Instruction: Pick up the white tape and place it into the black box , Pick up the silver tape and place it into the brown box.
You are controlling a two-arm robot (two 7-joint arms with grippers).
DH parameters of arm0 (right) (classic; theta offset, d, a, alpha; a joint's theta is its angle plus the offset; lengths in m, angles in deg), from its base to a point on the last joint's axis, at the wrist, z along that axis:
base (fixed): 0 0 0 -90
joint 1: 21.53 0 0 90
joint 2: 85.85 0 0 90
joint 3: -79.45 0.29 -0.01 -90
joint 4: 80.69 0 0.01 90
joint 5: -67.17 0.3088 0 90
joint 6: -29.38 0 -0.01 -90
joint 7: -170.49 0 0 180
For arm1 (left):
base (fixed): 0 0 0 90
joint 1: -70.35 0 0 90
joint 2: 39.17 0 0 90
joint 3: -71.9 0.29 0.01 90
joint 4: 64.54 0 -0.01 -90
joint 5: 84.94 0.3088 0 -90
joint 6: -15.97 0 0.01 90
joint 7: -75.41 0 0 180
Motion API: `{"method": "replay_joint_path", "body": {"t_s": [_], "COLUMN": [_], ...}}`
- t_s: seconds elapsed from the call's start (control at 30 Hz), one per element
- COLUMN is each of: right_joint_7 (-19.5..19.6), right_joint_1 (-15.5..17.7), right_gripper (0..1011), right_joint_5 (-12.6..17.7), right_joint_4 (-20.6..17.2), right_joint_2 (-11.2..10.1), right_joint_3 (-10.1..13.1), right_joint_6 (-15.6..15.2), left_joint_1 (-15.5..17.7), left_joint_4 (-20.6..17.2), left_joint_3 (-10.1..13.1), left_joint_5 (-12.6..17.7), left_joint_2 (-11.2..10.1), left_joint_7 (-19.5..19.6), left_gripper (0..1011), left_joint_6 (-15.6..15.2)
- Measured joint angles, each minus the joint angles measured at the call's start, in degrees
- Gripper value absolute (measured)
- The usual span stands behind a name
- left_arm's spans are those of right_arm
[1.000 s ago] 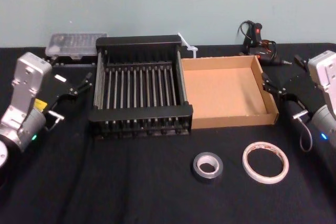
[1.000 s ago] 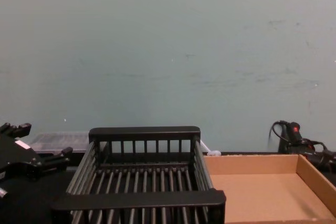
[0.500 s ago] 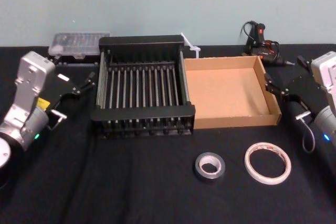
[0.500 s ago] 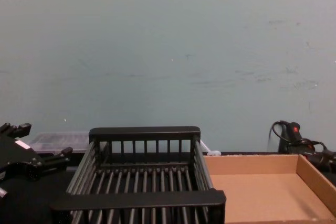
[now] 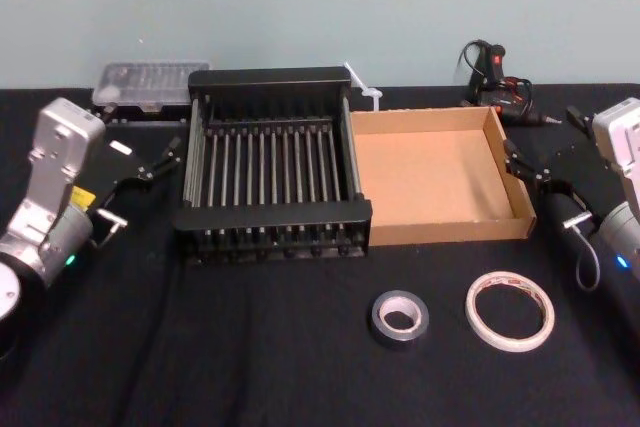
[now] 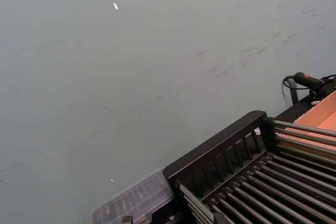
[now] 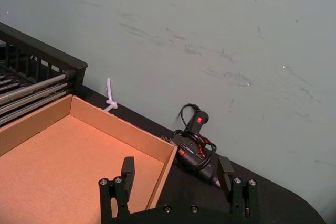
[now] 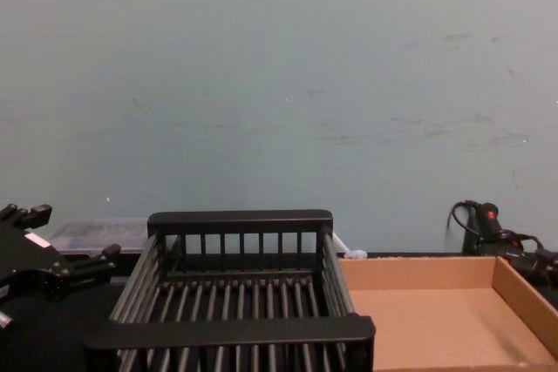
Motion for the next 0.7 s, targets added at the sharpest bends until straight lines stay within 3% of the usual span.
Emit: {"method": "replay_joint_path", "body": {"t_s": [0.27, 0.7], "right_joint_7": [-0.04, -2.46], "right_joint_1": [0.10, 5.29], "right_gripper": [1002, 1002], "right_joint_5": [0.01, 2.31], "right_joint_4": [-0.07, -4.35], "right_joint_2": [0.00, -1.53], "right_joint_3": [0.14, 4.26], "right_joint_6": [-0.03, -2.23], "left_joint_1": [0.00, 0.00], "left_joint_4": [0.00, 0.00], "left_joint_3": [0.00, 0.00], "left_joint_5": [0.00, 0.00], "left_joint_2": [0.00, 0.00], "left_joint_7": [0.01, 0.01], "left_gripper": [1001, 1002], "left_joint_6": [0.00, 0.00]}}
